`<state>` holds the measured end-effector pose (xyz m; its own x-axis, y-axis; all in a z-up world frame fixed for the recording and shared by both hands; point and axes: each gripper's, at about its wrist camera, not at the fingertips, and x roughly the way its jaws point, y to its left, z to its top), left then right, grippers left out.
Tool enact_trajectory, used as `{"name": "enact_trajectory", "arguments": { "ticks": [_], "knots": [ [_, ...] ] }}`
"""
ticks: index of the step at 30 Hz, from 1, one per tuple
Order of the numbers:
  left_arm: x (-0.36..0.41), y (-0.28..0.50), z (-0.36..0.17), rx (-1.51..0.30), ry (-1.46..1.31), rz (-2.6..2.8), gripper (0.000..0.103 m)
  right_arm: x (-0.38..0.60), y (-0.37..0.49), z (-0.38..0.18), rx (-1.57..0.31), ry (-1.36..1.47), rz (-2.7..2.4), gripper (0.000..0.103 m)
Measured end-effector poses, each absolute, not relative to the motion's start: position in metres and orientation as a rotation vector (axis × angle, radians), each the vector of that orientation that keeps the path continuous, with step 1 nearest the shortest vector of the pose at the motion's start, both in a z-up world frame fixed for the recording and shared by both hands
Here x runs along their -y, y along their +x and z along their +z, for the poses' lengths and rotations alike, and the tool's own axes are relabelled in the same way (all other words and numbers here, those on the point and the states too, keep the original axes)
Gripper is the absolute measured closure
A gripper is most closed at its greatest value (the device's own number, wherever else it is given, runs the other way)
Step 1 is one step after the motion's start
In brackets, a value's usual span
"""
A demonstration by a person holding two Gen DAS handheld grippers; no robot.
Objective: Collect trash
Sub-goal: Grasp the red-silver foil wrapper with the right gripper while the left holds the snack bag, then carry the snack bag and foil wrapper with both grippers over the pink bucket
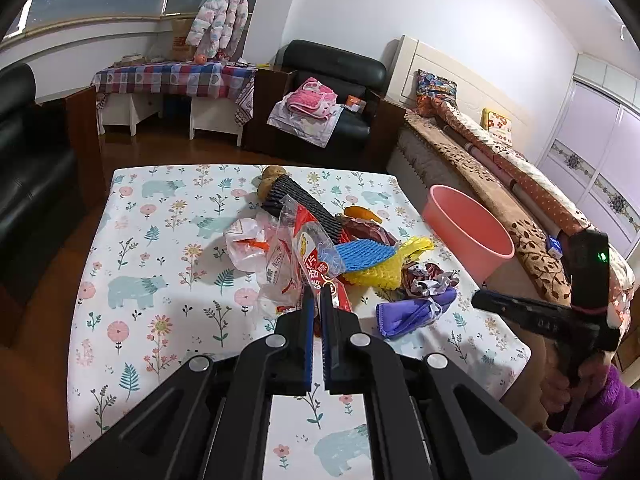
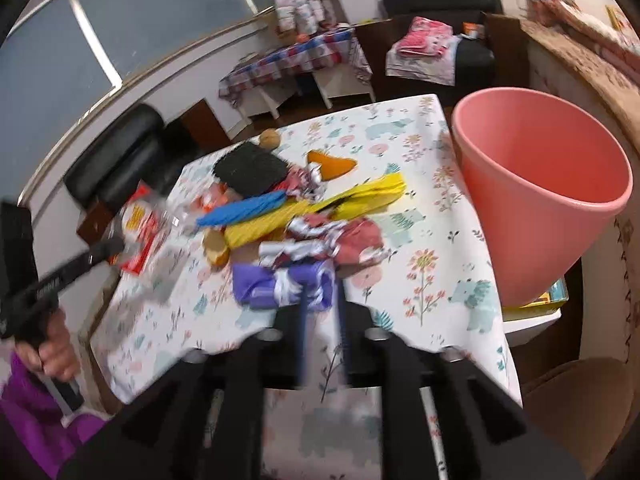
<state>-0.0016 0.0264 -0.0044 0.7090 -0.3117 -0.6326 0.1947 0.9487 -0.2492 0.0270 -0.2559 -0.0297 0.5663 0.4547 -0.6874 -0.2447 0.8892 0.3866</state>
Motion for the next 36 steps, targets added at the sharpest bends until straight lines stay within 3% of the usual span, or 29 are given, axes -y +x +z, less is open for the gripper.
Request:
{"name": "enact_trajectory", "arguments": {
  "ticks": [1,2,10,21,24,26,36],
  "knots": [
    [-0.026,-0.001,-0.004,-0.731,-0.168,-0.282,0.1,0.258,0.031,-0.029,-0.879,0.283,0.412,0.062],
    [-0.027,-0.001,-0.005,-0.732,-0.169,-0.279,0.1,0.259,0.034,-0.029,-0.881,0.298,0.41,0.058],
    [-0.032,0.004,-0.012,-0.748,-0.195,-0.264,0.1,0.264,0.063,-0.032,-0.891,0.394,0.362,0.058],
    [-0.035,0.008,-0.019,-0.763,-0.209,-0.272,0.1,0.252,0.085,-0.068,-1.06,0.376,0.298,0.058],
    [-0.036,0.011,-0.021,-0.767,-0.214,-0.272,0.1,0.255,0.077,-0.067,-1.043,0.379,0.314,0.069],
    [-0.035,0.012,-0.02,-0.767,-0.221,-0.274,0.1,0.253,0.073,-0.066,-1.032,0.359,0.318,0.083],
    [-0.028,0.015,-0.006,-0.732,-0.221,-0.276,0.1,0.257,0.053,-0.027,-0.857,0.272,0.317,0.087]
  ]
}}
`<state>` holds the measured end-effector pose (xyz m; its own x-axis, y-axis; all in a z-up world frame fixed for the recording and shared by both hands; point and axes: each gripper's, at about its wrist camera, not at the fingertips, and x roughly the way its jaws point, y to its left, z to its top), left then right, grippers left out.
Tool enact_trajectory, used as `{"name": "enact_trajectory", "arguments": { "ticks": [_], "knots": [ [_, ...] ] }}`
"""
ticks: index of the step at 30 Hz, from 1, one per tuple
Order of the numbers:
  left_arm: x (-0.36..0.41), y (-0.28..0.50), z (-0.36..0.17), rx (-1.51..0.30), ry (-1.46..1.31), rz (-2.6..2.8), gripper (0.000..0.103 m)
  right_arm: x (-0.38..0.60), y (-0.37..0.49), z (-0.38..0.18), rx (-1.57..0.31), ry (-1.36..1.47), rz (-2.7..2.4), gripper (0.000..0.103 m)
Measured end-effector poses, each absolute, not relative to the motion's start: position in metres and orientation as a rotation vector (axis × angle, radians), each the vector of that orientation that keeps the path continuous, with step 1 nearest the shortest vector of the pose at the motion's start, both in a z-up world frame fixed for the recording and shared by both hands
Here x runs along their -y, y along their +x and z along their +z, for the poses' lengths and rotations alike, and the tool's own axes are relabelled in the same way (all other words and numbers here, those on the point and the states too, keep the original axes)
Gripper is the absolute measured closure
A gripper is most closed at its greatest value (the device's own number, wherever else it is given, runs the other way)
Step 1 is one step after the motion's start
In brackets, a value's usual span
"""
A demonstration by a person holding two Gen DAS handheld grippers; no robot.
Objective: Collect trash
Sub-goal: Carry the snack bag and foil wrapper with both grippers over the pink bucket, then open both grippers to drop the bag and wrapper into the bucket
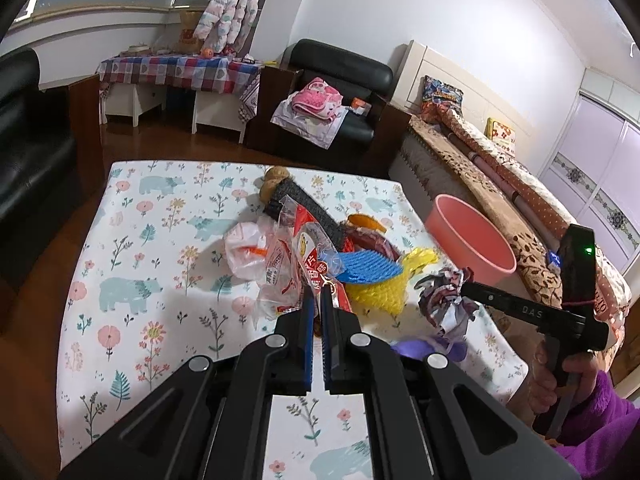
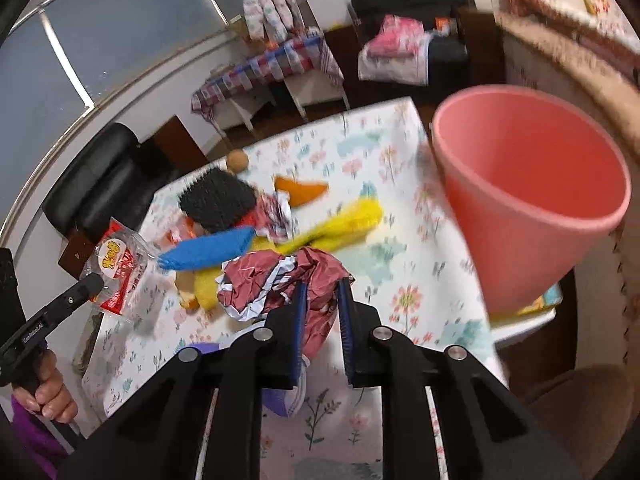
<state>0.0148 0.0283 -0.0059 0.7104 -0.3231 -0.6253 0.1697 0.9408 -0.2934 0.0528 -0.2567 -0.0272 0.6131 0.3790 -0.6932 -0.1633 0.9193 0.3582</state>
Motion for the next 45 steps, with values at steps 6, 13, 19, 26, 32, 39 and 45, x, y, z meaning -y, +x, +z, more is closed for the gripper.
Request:
{"name": "enact_trajectory", "arguments": {
  "ticks": [6,13,19,26,32,39,45],
  "knots": [
    [-0.012,0.024,0.011,-0.69,-0.221,-0.296,0.1,0.269,0.052,0.0,-0.751,0.241,0.298,0.087],
    [0.003,0.037,0.033,-0.639,-0.238,-0.305,0.1,0.29,0.058,0.021,-0.671,0.239,0.248,0.087],
    [0.024,0.05,0.051,-0.607,-0.205,-0.331,0.1,0.316,0.064,0.033,-0.62,0.246,0.184,0.087],
    [0.077,0.074,0.056,-0.619,-0.165,-0.434,0.1,0.355,0.072,0.036,-0.598,0.284,0.083,0.087],
    [0.135,0.1,0.051,-0.638,-0.129,-0.521,0.1,0.386,0.082,0.03,-0.593,0.278,-0.025,0.087],
    [0.201,0.129,0.039,-0.666,-0.08,-0.601,0.1,0.412,0.092,0.017,-0.597,0.256,-0.133,0.087],
    [0.244,0.148,0.014,-0.726,-0.033,-0.626,0.1,0.429,0.101,0.001,-0.631,0.251,-0.172,0.087]
  ]
}}
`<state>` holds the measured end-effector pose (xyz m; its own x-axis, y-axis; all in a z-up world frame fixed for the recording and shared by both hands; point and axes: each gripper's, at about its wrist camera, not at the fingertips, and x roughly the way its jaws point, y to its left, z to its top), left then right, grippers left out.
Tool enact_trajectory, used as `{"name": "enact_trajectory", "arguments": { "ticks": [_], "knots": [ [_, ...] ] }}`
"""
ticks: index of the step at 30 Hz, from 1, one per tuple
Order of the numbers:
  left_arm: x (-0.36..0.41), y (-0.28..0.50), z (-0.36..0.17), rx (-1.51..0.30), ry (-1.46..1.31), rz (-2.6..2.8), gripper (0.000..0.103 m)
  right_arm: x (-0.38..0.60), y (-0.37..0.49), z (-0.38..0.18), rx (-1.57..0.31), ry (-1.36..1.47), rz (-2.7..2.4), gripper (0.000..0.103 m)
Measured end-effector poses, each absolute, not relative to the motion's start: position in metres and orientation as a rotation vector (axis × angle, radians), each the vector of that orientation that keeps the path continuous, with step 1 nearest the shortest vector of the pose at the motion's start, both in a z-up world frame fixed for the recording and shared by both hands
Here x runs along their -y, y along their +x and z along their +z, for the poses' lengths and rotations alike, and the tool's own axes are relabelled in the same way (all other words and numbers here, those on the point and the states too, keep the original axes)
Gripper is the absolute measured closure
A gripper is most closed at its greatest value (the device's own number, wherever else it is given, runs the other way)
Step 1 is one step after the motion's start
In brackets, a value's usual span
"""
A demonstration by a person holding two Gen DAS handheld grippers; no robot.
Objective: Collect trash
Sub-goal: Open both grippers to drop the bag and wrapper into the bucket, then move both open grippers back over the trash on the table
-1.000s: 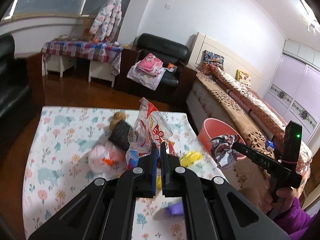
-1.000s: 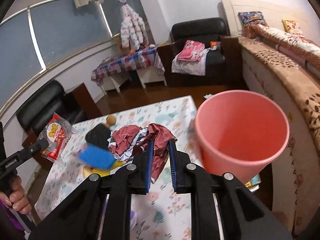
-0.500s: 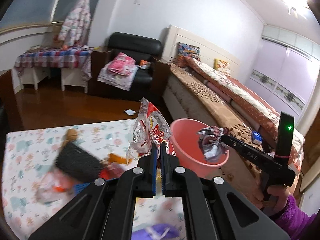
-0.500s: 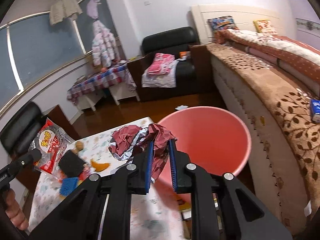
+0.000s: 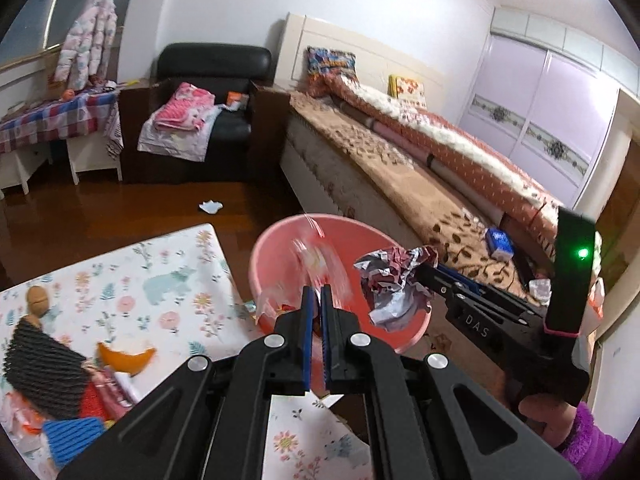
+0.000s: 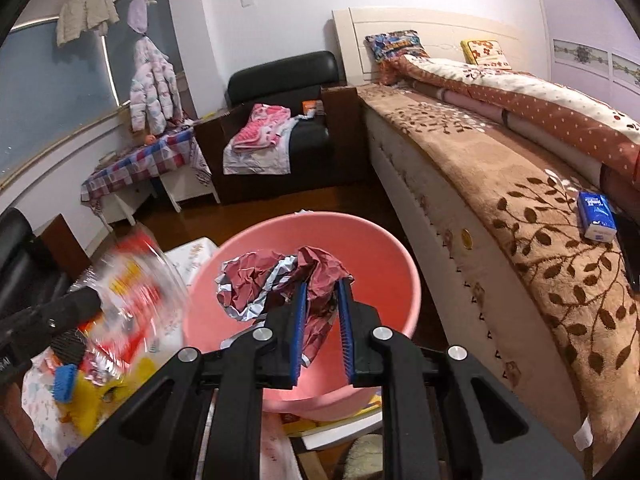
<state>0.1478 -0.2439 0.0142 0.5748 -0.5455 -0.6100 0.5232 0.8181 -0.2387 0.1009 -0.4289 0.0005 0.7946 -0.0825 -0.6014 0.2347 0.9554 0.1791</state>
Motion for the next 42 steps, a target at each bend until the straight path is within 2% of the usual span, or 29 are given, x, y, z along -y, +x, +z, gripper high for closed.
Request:
{"name": "enact_trajectory", "arguments": {
  "ticks": [11,13,15,17,29,42],
  "knots": [
    [0.271,0.172,-0.008,-0.771,-0.017,-0.616,0.1,0.434,0.109,-0.017,-0.666,0.268,-0.196,0.084],
    [0.272,0.175,-0.006,-0.764,-0.026,-0.618,0.091,0.432,0.11,-0.018,-0.67,0.279,-0.192,0.081],
    [0.269,0.173,-0.001,-0.748,-0.042,-0.615,0.066,0.433,0.111,-0.019,-0.673,0.289,-0.184,0.077],
    [0.265,0.172,0.003,-0.732,-0.054,-0.616,0.061,0.432,0.11,-0.02,-0.673,0.296,-0.179,0.07],
    [0.226,0.161,0.029,-0.682,-0.071,-0.572,0.058,0.415,0.097,-0.006,-0.636,0.29,-0.126,0.066],
    [0.112,0.126,0.061,-0.615,-0.056,-0.388,0.057,0.354,0.079,0.007,-0.649,0.305,0.075,0.064]
  ]
}}
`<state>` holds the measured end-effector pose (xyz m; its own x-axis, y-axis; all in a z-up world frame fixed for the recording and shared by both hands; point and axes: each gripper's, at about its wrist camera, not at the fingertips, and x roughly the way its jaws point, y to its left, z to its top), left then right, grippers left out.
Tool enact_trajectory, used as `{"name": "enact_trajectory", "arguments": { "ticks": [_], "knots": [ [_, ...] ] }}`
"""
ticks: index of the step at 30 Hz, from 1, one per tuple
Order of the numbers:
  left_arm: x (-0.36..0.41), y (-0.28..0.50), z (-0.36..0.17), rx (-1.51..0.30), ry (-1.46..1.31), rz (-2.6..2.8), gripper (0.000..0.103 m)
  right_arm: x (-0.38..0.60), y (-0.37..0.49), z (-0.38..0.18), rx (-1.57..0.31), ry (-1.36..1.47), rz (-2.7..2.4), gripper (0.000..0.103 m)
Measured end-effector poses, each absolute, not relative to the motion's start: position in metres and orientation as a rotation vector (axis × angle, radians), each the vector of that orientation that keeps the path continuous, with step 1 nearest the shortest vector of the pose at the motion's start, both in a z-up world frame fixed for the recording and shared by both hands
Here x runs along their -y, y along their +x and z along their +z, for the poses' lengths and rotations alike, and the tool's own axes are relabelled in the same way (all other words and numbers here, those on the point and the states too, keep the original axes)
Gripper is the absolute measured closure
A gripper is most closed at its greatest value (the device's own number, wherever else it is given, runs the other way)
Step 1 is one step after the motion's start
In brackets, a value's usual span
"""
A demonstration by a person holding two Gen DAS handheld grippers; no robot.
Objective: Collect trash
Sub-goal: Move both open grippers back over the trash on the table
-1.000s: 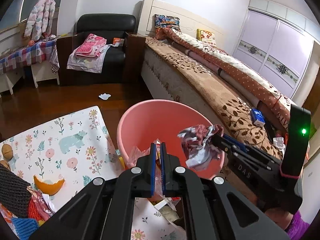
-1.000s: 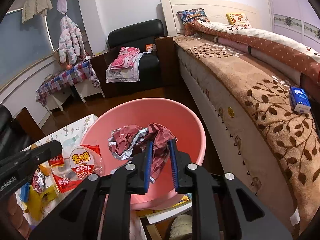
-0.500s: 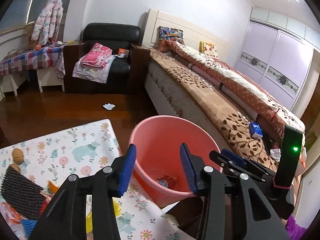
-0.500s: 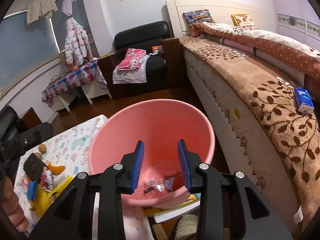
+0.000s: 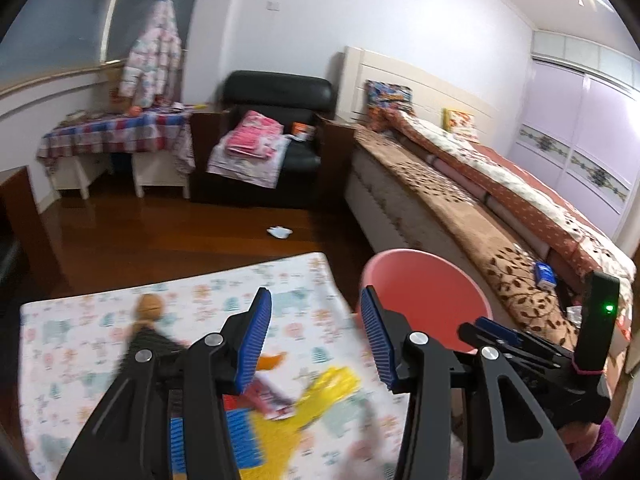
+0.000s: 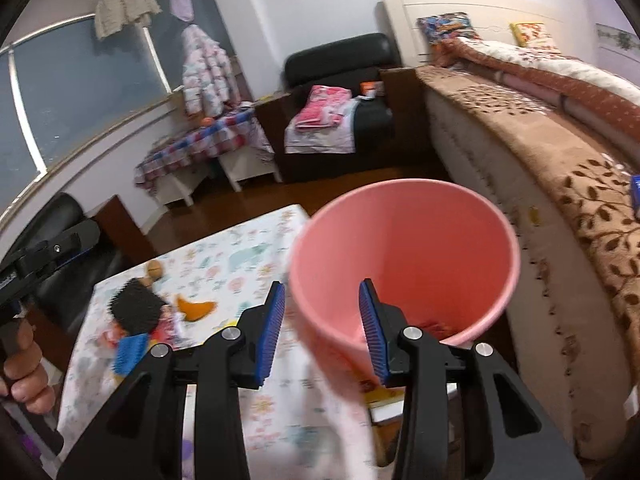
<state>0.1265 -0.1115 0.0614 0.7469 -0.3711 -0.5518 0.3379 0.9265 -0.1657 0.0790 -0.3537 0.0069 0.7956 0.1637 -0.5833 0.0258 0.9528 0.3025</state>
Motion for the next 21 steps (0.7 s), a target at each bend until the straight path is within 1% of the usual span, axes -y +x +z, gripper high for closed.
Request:
{"name": "enact_trajectory", "arguments": {
  "ticks": [3,7,12,18,19,20,21],
  "knots": [
    [0.081,0.117,0.063,-0.614,-0.063,-0.334,0.055,0.335,0.072,0.01,-0.619,0.274,0.151,0.064],
    [0.036,0.1,0.057,-0.623,-0.06,-0.258,0.054,0.313,0.069,0.011,-0.636,0.249,0.194,0.064],
    [-0.001,0.081,0.041,-0.674,-0.081,-0.208,0.054,0.287,0.066,0.008,-0.661,0.196,0.226,0.064],
    [-0.005,0.053,0.016,-0.741,-0.045,-0.244,0.054,0.27,0.067,-0.004,-0.736,0.212,0.313,0.064],
    [-0.002,0.051,0.011,-0.751,-0.037,-0.25,0.054,0.268,0.067,-0.006,-0.749,0.218,0.321,0.062],
    [0.001,0.047,0.006,-0.765,-0.026,-0.261,0.054,0.267,0.067,-0.009,-0.761,0.224,0.329,0.057],
    [0.004,0.044,0.001,-0.774,-0.016,-0.273,0.054,0.265,0.066,-0.012,-0.769,0.23,0.334,0.054]
  ]
}}
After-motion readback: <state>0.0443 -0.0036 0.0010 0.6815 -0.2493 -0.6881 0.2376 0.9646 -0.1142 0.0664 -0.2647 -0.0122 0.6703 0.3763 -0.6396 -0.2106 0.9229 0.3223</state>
